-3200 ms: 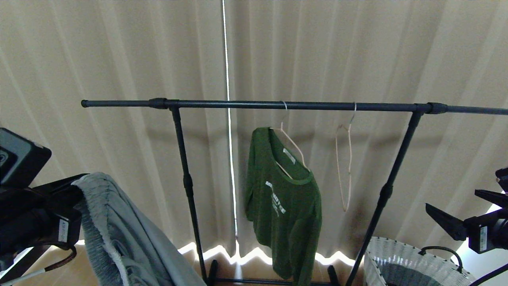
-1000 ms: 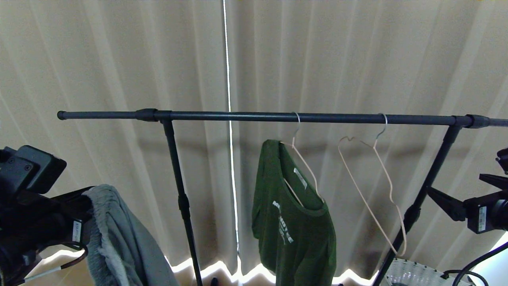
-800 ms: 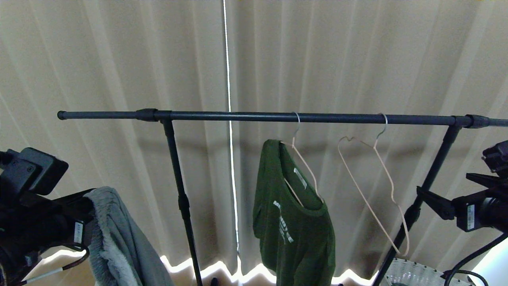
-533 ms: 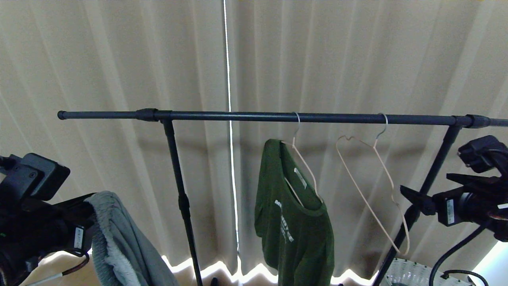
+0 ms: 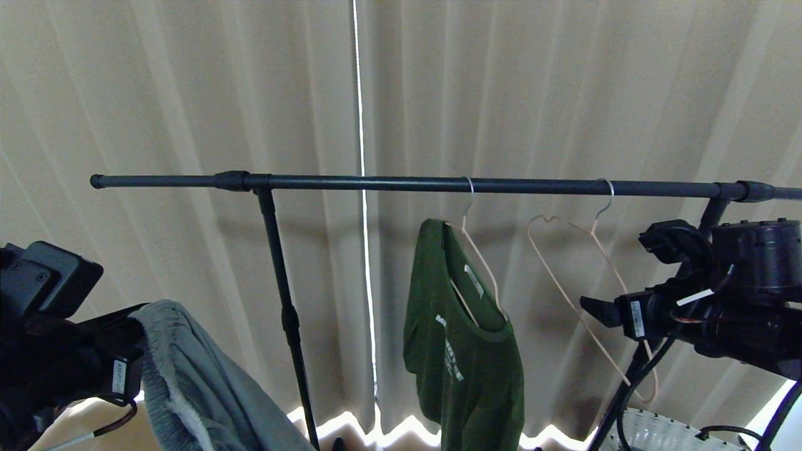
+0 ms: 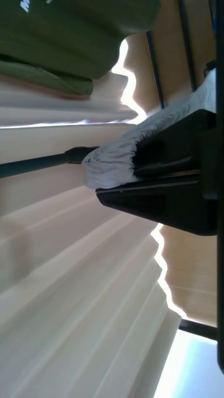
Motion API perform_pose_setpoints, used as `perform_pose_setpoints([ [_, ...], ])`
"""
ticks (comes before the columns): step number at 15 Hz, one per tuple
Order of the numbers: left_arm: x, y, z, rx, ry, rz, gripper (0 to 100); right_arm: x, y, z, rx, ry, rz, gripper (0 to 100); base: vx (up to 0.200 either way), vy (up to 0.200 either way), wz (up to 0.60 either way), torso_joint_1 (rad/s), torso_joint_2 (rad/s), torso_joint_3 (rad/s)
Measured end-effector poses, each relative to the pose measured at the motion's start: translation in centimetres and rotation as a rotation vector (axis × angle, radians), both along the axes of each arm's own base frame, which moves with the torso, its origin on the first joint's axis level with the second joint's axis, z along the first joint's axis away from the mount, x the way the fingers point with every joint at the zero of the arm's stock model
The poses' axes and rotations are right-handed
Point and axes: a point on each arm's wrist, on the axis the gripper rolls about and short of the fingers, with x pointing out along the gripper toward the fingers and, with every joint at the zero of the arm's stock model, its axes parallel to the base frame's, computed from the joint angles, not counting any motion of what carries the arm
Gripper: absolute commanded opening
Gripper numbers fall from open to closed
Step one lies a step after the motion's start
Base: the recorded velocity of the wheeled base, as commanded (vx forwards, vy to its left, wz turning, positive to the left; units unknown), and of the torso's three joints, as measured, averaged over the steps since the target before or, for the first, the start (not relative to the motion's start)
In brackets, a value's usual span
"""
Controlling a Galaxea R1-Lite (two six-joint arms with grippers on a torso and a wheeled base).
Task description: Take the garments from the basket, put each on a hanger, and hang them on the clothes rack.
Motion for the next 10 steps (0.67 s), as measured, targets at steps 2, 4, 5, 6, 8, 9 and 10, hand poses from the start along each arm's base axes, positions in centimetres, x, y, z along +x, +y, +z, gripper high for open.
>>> perform_pose_setpoints([
  [2, 0.0, 0.0, 0.1, -0.001, -0.004, 0.000, 0, 0.8, 0.2, -0.2, 0.004, 0.008, -0.004, 100, 0.000, 0.000, 0.00, 0.000, 0.00, 0.000],
  [4, -0.1, 0.0, 0.1, -0.001, -0.005, 0.001, 0, 1.3, 0.3, -0.5, 0.002, 0.016, -0.005, 100, 0.000, 0.000, 0.00, 0.000, 0.00, 0.000],
  [5, -0.1, 0.0, 0.1, -0.001, -0.006, 0.001, 0, 1.4, 0.3, -0.6, 0.001, 0.021, -0.006, 100, 0.000, 0.000, 0.00, 0.000, 0.00, 0.000],
  [6, -0.1, 0.0, 0.1, -0.002, -0.008, 0.000, 0, 1.5, 0.3, -0.7, 0.000, 0.026, -0.006, 100, 0.000, 0.000, 0.00, 0.000, 0.00, 0.000],
  [8, -0.2, 0.1, 0.2, -0.003, -0.011, 0.001, 0, 1.7, 0.4, -0.9, -0.002, 0.032, -0.007, 0, 0.000, 0.000, 0.00, 0.000, 0.00, 0.000],
  [9, -0.2, 0.1, 0.2, -0.003, -0.012, 0.001, 0, 1.7, 0.4, -1.0, -0.003, 0.034, -0.008, 0, 0.000, 0.000, 0.00, 0.000, 0.00, 0.000],
  [10, -0.2, 0.1, 0.2, -0.003, -0.012, 0.001, 0, 1.8, 0.4, -1.0, -0.003, 0.035, -0.009, 0, 0.000, 0.000, 0.00, 0.000, 0.00, 0.000],
])
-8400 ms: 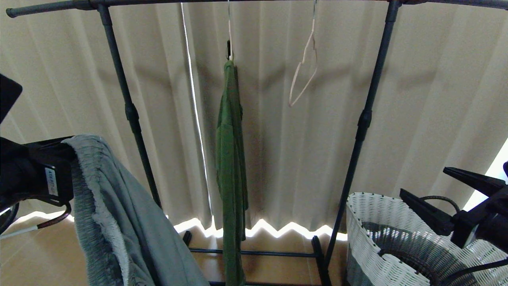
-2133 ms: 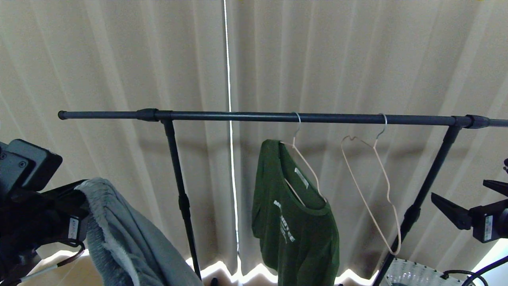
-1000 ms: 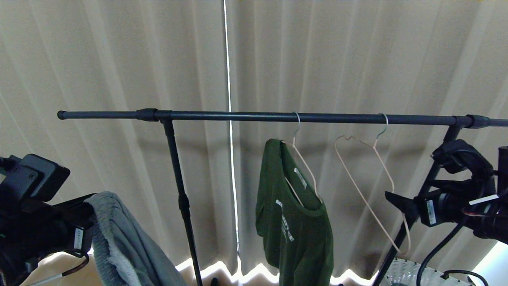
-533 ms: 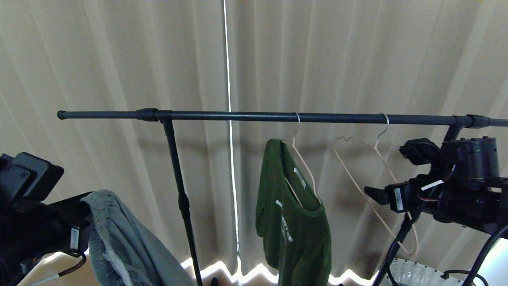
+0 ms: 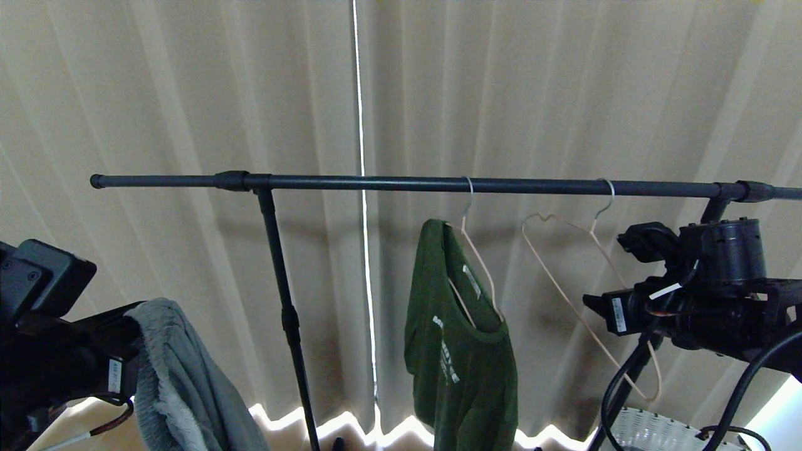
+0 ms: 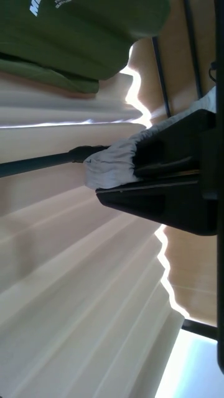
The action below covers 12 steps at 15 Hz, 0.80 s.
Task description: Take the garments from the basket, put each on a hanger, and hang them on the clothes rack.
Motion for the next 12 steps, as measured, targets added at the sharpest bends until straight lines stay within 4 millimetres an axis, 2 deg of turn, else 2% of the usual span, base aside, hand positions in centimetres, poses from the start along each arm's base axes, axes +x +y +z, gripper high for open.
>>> perform_pose_setpoints([
  [6, 0.0, 0.0, 0.0, -0.001, -0.002, 0.001, 0, -0.2, -0.2, 0.3, -0.006, -0.015, -0.017, 0, 0.000, 0.000, 0.00, 0.000, 0.00, 0.000],
  [12, -0.1, 0.0, 0.1, -0.002, -0.009, 0.001, 0, -1.3, -0.5, 2.2, 0.009, -0.087, -0.019, 0, 0.000, 0.000, 0.00, 0.000, 0.00, 0.000],
])
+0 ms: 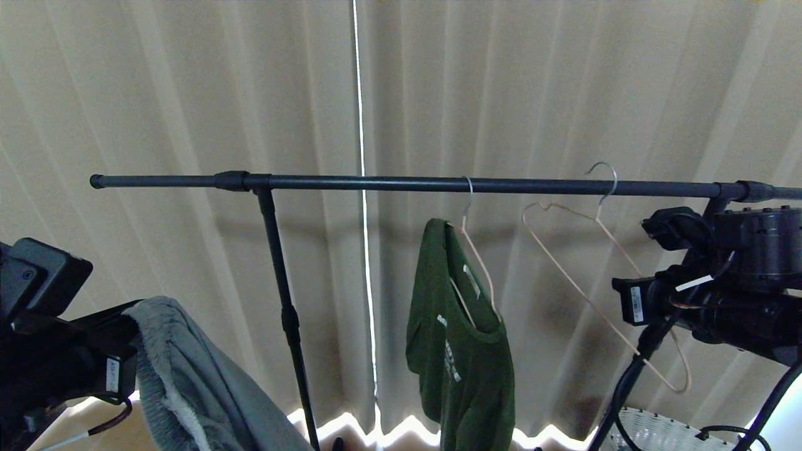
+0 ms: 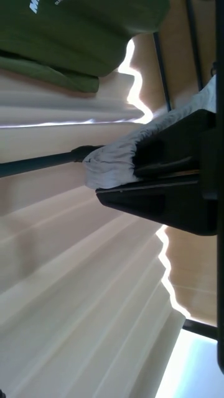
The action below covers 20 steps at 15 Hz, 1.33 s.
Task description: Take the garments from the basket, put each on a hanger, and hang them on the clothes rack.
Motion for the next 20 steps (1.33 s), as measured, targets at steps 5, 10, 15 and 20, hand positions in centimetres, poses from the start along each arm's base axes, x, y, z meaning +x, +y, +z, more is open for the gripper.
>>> perform_pose_setpoints([
  [5, 0.1, 0.0, 0.2, -0.011, -0.052, 0.000, 0, -2.2, -0.5, 1.1, 0.011, -0.044, 0.003, 0, 0.000, 0.000, 0.00, 0.000, 0.00, 0.000],
  [10, 0.1, 0.0, 0.0, -0.009, -0.047, 0.003, 0, -4.3, -0.9, 1.5, 0.017, -0.072, 0.003, 0, -0.160, 0.000, 0.00, 0.006, 0.01, 0.003],
  [15, 0.0, 0.1, 0.0, -0.009, -0.047, 0.004, 0, -5.8, -1.3, 1.7, 0.021, -0.094, 0.005, 0, -0.200, 0.000, 0.00, -0.007, 0.00, 0.005],
  [20, 0.0, 0.1, 0.0, -0.009, -0.047, 0.004, 0, -6.6, -1.5, 1.6, 0.020, -0.097, 0.003, 0, -0.200, 0.000, 0.00, 0.000, 0.00, 0.003],
])
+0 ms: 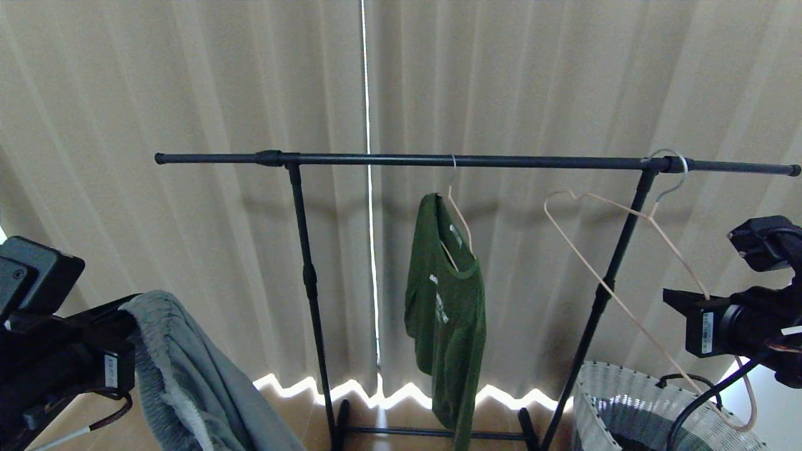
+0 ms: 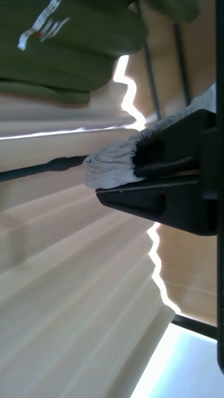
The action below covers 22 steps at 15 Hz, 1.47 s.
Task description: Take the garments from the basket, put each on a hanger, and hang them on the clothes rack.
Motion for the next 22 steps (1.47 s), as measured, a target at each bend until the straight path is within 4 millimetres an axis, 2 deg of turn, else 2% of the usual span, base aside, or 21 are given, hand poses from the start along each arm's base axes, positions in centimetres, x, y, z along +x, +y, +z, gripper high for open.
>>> perform_pose_setpoints([
  [8, -0.1, -0.1, -0.2, -0.006, 0.005, -0.005, 0, -0.8, 0.0, -0.3, 0.008, -0.007, 0.018, 0, -0.025, 0.000, 0.00, 0.000, 0.00, 0.000],
  [12, 1.1, -0.6, 1.4, 0.033, -0.036, -0.034, 0, -1.1, 1.9, 0.7, 0.070, -0.073, 0.137, 0, 0.000, 0.000, 0.00, 0.000, 0.00, 0.000],
  [14, 2.3, -1.4, 2.0, 0.084, -0.030, -0.063, 0, -1.3, 3.3, 1.3, 0.117, -0.125, 0.240, 0, 0.000, 0.000, 0.00, 0.000, 0.00, 0.000],
  [17, 4.7, -2.9, 3.0, 0.109, -0.003, -0.063, 0, -1.5, 4.8, 1.2, 0.145, -0.116, 0.355, 0, 0.000, 0.000, 0.00, 0.000, 0.00, 0.000],
  [22, 10.6, -7.0, 5.7, 0.074, -0.031, 0.075, 0, -1.7, 8.4, 0.3, 0.219, -0.102, 0.555, 0, 0.000, 0.000, 0.00, 0.000, 0.00, 0.000],
])
